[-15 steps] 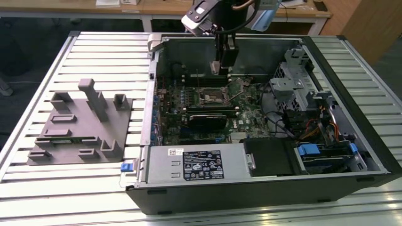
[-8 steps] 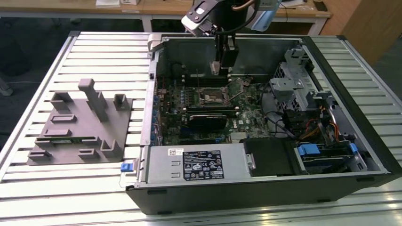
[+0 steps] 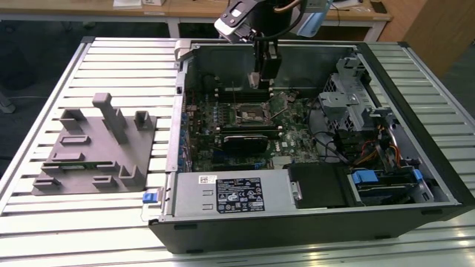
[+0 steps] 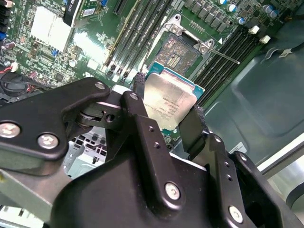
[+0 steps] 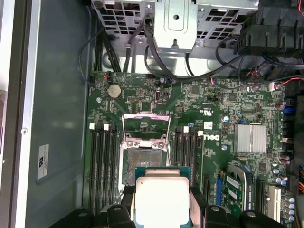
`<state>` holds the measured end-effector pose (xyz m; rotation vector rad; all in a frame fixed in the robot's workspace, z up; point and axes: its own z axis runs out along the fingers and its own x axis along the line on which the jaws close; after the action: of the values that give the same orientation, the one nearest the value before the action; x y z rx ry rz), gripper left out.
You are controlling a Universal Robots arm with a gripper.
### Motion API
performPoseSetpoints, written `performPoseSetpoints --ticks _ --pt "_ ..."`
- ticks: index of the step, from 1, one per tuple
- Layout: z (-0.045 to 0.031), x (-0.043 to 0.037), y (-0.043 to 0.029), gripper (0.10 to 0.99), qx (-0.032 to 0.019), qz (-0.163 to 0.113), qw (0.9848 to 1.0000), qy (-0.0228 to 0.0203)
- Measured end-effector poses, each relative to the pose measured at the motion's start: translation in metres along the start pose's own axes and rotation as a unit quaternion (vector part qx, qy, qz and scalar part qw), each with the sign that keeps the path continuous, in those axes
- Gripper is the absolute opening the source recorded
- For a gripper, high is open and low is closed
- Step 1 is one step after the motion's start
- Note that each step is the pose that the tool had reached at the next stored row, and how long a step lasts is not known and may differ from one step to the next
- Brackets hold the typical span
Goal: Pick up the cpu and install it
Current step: 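Place the cpu into insertion slot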
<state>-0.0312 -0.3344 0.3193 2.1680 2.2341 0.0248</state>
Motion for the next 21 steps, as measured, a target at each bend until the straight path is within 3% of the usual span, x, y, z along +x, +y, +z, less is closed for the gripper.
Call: performPoseSetpoints --ticks 21 --pt "0.0051 0.0024 -0.0001 0.541 0.0 0.004 1.0 -0.0001"
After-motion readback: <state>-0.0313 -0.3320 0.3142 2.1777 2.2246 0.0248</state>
